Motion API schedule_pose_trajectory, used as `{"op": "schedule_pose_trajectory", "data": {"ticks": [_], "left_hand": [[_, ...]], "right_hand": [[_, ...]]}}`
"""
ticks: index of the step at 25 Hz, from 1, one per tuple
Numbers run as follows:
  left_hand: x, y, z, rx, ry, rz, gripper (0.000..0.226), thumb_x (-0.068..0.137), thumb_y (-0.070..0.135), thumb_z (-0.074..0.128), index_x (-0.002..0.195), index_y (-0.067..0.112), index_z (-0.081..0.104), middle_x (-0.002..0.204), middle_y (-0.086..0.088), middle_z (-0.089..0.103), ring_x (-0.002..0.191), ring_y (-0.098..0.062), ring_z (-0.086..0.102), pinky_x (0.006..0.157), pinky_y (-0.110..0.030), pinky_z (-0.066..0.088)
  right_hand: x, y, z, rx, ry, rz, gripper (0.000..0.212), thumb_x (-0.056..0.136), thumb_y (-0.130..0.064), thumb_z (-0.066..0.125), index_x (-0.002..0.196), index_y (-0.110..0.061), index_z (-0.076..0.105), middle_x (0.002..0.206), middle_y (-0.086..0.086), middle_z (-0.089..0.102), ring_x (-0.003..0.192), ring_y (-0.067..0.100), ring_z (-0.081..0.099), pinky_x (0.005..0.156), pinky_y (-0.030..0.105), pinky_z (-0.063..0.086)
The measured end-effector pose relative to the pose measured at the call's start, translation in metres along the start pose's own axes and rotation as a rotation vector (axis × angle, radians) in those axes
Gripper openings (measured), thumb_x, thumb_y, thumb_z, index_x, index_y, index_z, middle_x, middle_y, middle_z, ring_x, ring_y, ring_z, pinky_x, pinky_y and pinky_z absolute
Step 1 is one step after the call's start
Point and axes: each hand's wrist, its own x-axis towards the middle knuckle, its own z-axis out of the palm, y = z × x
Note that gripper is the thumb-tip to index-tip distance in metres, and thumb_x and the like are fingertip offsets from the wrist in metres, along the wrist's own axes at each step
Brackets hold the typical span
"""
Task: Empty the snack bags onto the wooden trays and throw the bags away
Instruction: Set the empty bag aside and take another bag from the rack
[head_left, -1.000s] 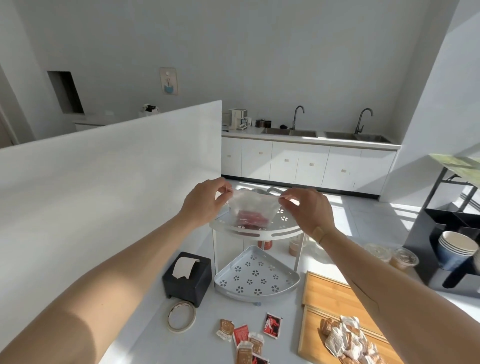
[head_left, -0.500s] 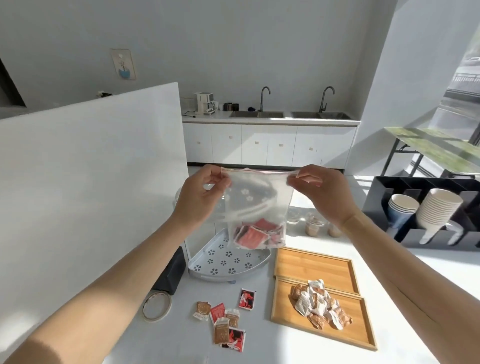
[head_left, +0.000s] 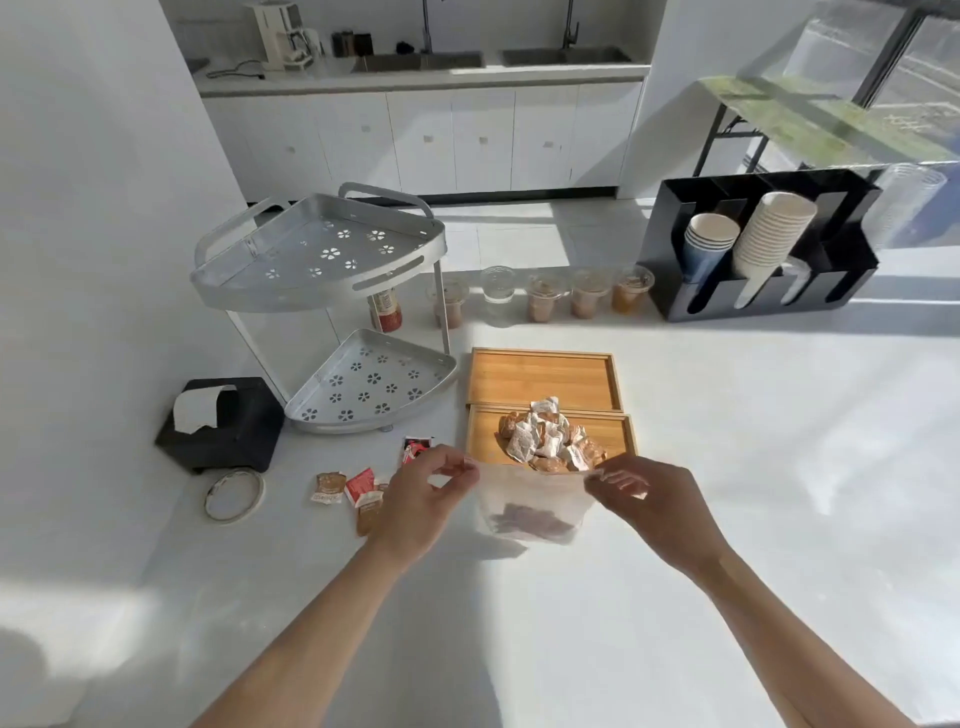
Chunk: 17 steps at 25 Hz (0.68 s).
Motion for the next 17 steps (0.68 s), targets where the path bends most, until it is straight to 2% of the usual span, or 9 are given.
{"op": "schedule_pose_trajectory", "data": {"ticks": [3, 5, 9, 13, 15, 17], "left_hand": [[-0.003, -0.019, 0.02, 0.006, -0.03, -0.056, 0.01, 0.085, 0.015, 0.072, 0.084, 0.025, 0.071, 0.087, 0.005, 0.073, 0.085, -0.003, 0.065, 0.074, -0.011, 0.045], [-0.003, -0.022, 0.026, 0.005, -0.042, -0.07, 0.013, 0.085, 0.014, 0.072, 0.084, 0.027, 0.072, 0.089, 0.003, 0.074, 0.084, -0.006, 0.066, 0.077, -0.011, 0.047], [-0.001, -0.024, 0.034, 0.011, -0.045, -0.092, 0.012, 0.085, 0.016, 0.072, 0.086, 0.028, 0.07, 0.089, 0.003, 0.073, 0.082, -0.011, 0.066, 0.077, -0.022, 0.05], [-0.006, -0.003, 0.042, 0.067, 0.063, -0.22, 0.015, 0.088, 0.034, 0.067, 0.088, 0.024, 0.055, 0.082, 0.0, 0.061, 0.072, -0.018, 0.062, 0.066, -0.04, 0.058], [-0.013, 0.015, 0.046, -0.039, -0.054, -0.37, 0.029, 0.092, 0.044, 0.058, 0.088, 0.015, 0.056, 0.077, -0.005, 0.061, 0.072, -0.016, 0.064, 0.062, -0.039, 0.059], [-0.02, 0.029, 0.048, -0.103, -0.188, -0.47, 0.041, 0.092, 0.05, 0.055, 0.093, 0.009, 0.063, 0.081, -0.006, 0.067, 0.076, -0.015, 0.067, 0.059, -0.033, 0.06]], "right_hand": [[-0.021, 0.025, 0.011, -0.08, -0.014, 0.039, 0.02, 0.084, -0.023, 0.074, 0.075, -0.039, 0.068, 0.079, -0.026, 0.071, 0.078, -0.002, 0.068, 0.075, 0.014, 0.048], [-0.027, 0.036, 0.016, -0.114, -0.026, 0.062, 0.013, 0.083, -0.027, 0.075, 0.077, -0.036, 0.069, 0.077, -0.021, 0.072, 0.08, -0.001, 0.068, 0.076, 0.019, 0.051], [-0.03, 0.042, 0.024, -0.172, -0.048, 0.005, 0.007, 0.081, -0.034, 0.073, 0.079, -0.032, 0.067, 0.076, -0.017, 0.07, 0.078, 0.002, 0.067, 0.075, 0.027, 0.054], [-0.036, 0.037, 0.043, -0.271, 0.069, -0.134, 0.014, 0.077, -0.03, 0.076, 0.077, -0.031, 0.062, 0.071, -0.017, 0.063, 0.067, 0.003, 0.061, 0.061, 0.029, 0.054], [-0.042, 0.035, 0.055, -0.319, 0.14, -0.176, 0.021, 0.072, -0.022, 0.081, 0.075, -0.028, 0.061, 0.068, -0.015, 0.061, 0.063, 0.007, 0.06, 0.054, 0.029, 0.052], [-0.047, 0.034, 0.066, -0.356, 0.158, -0.229, 0.022, 0.07, -0.019, 0.081, 0.074, -0.026, 0.06, 0.065, -0.014, 0.061, 0.06, 0.01, 0.059, 0.05, 0.026, 0.049]]}}
